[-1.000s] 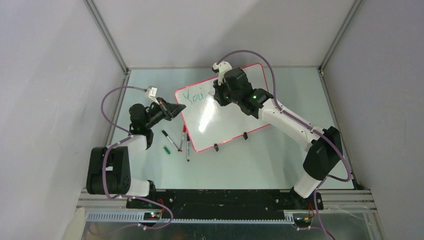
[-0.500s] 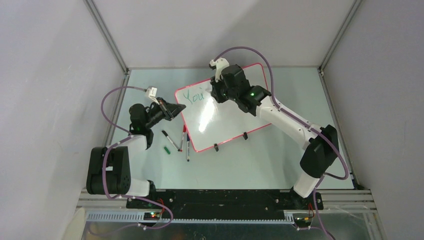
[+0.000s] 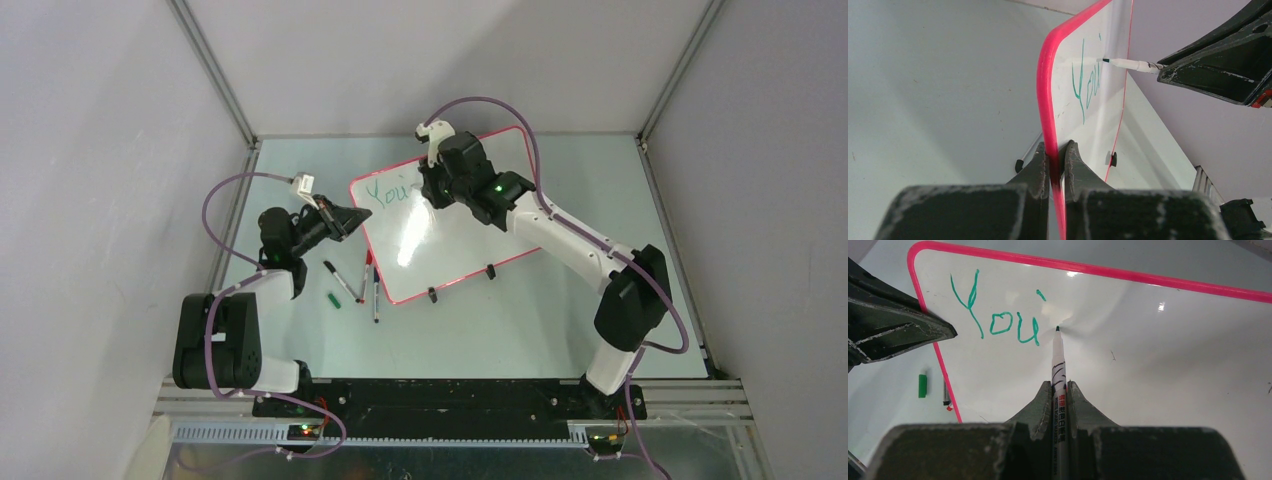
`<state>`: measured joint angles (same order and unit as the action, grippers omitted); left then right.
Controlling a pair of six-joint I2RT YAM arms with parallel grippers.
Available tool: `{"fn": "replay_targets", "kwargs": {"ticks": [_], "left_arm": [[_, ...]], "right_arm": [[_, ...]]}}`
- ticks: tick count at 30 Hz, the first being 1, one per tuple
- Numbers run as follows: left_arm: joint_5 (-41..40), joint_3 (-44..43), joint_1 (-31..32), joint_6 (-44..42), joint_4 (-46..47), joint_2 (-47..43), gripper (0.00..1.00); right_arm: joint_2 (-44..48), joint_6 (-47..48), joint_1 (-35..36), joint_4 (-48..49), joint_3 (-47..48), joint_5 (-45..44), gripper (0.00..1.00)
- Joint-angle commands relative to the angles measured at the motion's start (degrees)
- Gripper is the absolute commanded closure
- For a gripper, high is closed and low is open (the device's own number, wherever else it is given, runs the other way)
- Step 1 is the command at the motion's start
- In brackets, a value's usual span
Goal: Write a sentence on the whiteboard
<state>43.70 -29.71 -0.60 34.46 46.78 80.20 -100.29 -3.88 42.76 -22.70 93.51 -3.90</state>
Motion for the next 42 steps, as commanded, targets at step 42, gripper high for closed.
{"fn": "replay_targets", "kwargs": {"ticks": [42], "left_arm": [[-6.37, 1.50, 0.78, -10.90, -7.85, 2.20, 1.00]], "right_arm": [[-1.98, -0.79, -2.07, -3.06, 5.73, -0.36, 1.00]]}}
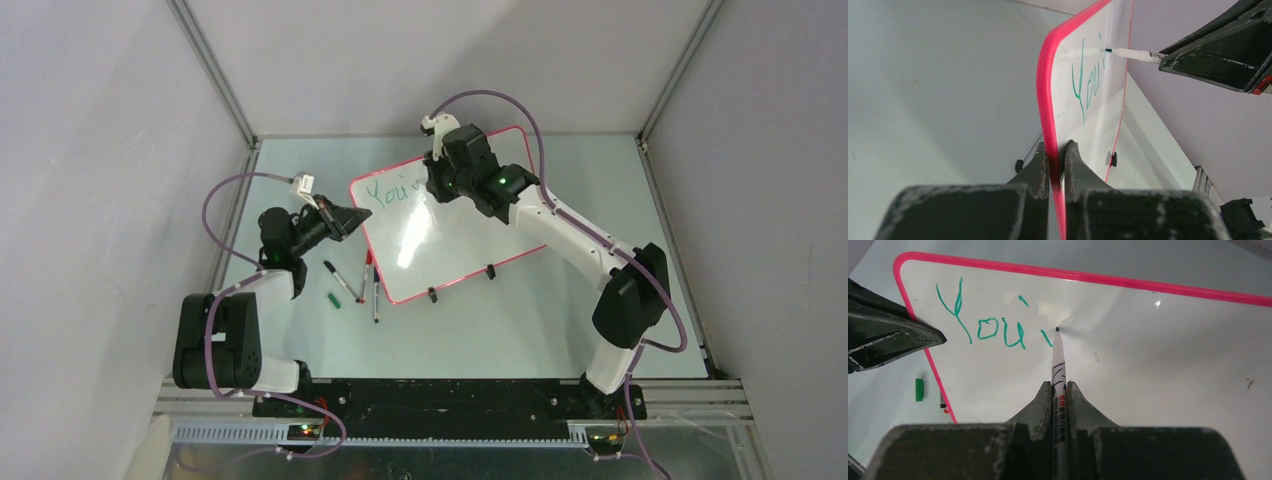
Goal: Write a sentence on the whiteboard
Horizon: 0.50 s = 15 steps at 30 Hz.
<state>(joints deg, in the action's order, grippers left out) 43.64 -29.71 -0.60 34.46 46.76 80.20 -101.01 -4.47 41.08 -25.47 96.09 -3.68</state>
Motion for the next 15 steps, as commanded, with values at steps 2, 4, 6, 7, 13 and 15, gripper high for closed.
{"fn": "replay_targets", "kwargs": {"ticks": [2, 4, 6, 7, 13, 15], "left_arm": [[-6.26, 1.50, 0.78, -10.90, -7.83, 2.22, 1.00], [-6.28, 1.50, 0.78, -10.90, -7.83, 2.18, 1.00], [-6.26, 1.50, 0.78, -10.90, -7.83, 2.19, 1.00], [-6.27, 1.50, 0.78, -10.90, -7.83, 2.20, 1.00], [-6.25, 1.55, 0.78, -10.90, -7.83, 2.12, 1.00], [-6.24, 1.54, 0.78, -10.90, -7.77, 2.12, 1.00]], "right_arm": [[-1.32, -0.17, -0.35, -0.40, 3.36, -0.63, 1.00], [-1.30, -0.19, -0.37, -0.46, 3.43, -0.64, 1.00], [-0.93, -0.27, -0.32, -0.53, 3.43, -0.46, 1.00], [-0.72, -0.27, -0.35, -0.54, 3.32, -0.28, 1.00], [3.46, -0.49, -0.41, 1.27, 0.13, -0.24, 1.00], [4.54, -0.63, -0.69, 2.12, -1.54, 0.06, 1.00]]}}
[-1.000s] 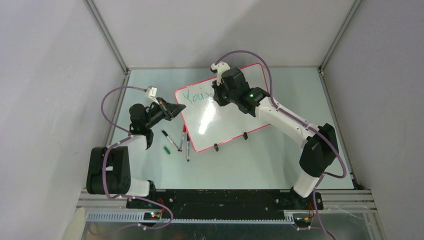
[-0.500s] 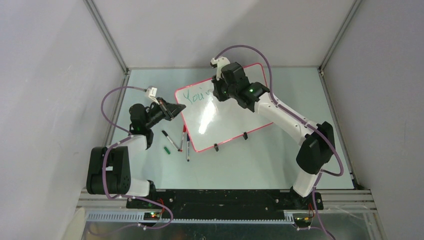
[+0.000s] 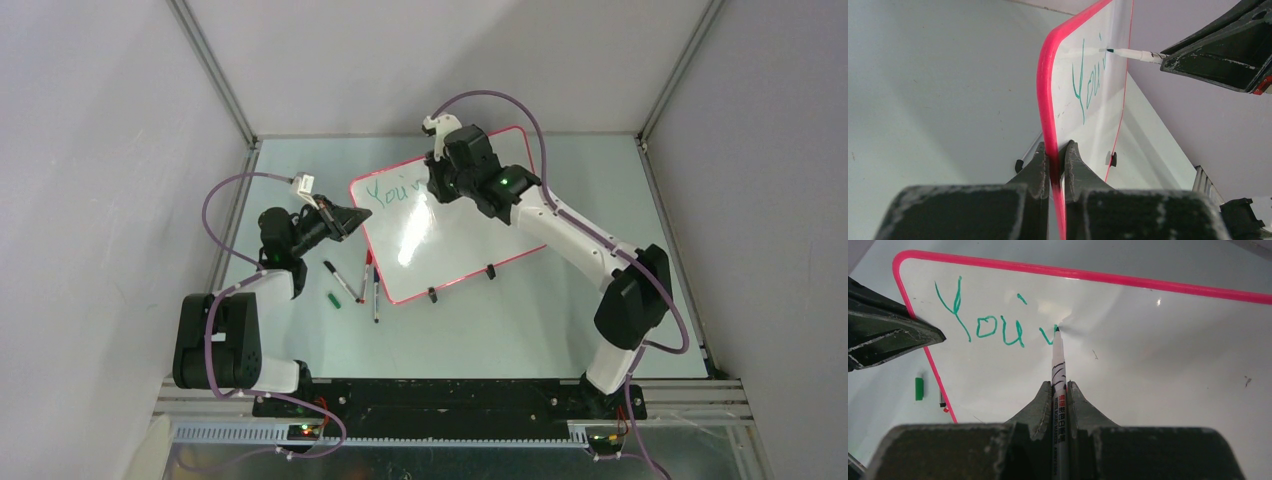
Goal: Write a sentence on the whiteboard
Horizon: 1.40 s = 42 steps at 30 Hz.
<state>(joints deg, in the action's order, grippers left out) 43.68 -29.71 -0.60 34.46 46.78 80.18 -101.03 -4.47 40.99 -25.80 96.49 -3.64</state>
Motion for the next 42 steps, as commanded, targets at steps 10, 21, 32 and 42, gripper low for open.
{"fn": "replay_targets", "kwargs": {"ticks": [10, 21, 32, 42], "left_arm": [[-6.33, 1.59, 0.78, -10.90, -7.76, 2.12, 1.00], [-6.29, 1.59, 0.78, -10.90, -7.76, 2.13, 1.00], [-6.34, 1.59, 0.78, -10.92, -7.76, 2.10, 1.00], [-6.39, 1.59, 0.78, -10.90, -7.77, 2.16, 1.00]], "right_arm": [[5.47, -1.08, -1.38, 2.94, -4.14, 0.88, 1.00], [3.95, -0.96, -1.39, 2.68, -2.70, 2.40, 1.00], [1.12, -1.37, -1.36, 1.34, -0.31, 2.64, 1.00], [1.01, -1.52, -1.98, 0.23, -0.36, 0.50, 1.00]]}}
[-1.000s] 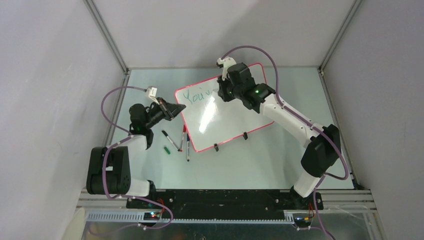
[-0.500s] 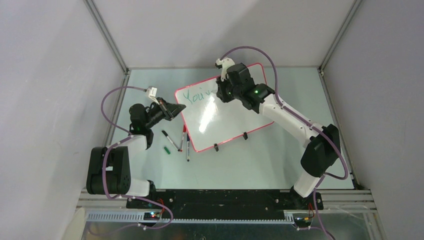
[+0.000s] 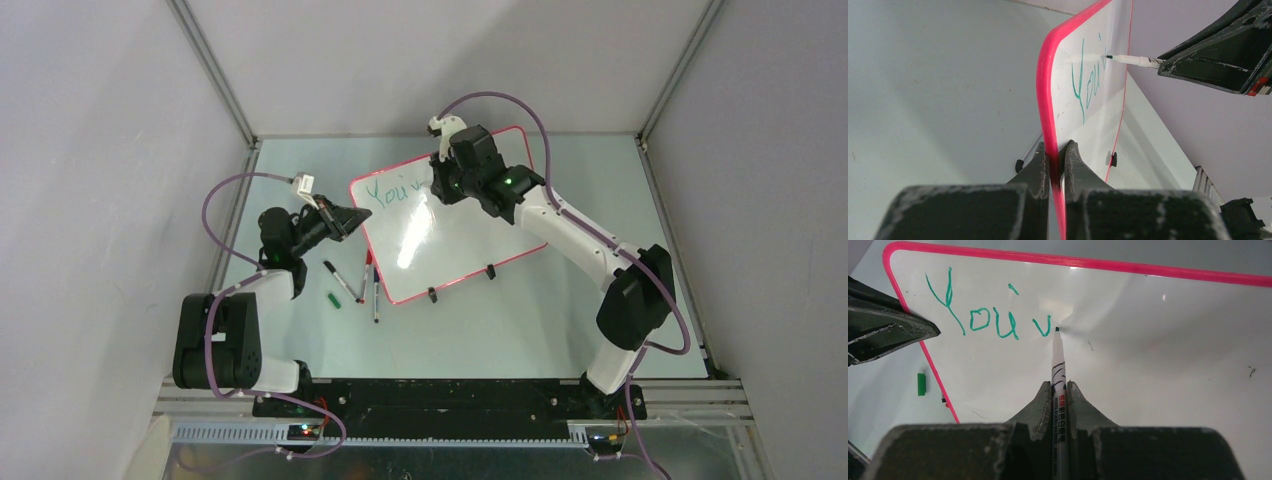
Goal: Write a sentence on the whiteboard
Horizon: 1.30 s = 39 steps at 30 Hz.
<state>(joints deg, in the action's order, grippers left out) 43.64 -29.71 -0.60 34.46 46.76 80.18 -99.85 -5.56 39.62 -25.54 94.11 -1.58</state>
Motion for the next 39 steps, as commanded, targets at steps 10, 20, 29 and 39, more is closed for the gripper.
{"fn": "replay_targets", "kwargs": {"ticks": [10, 20, 29, 39], "left_arm": [[-6.33, 1.59, 0.78, -10.96, -7.76, 2.08, 1.00], [-6.37, 1.59, 0.78, -10.92, -7.83, 2.11, 1.00], [-6.37, 1.51, 0.73, -10.91, -7.89, 2.13, 1.00], [-6.27, 1.59, 0.78, -10.90, -7.83, 2.13, 1.00]], "right_arm": [[0.05, -0.64, -1.55, -0.01, 2.20, -2.18, 1.00], [-1.13, -0.65, -1.50, -0.20, 4.60, -1.34, 1.00], [-2.29, -0.31, -0.93, -0.89, 6.47, -0.66, 1.00], [-2.14, -0.02, -0.18, -1.94, 5.38, 0.07, 1.00]]}}
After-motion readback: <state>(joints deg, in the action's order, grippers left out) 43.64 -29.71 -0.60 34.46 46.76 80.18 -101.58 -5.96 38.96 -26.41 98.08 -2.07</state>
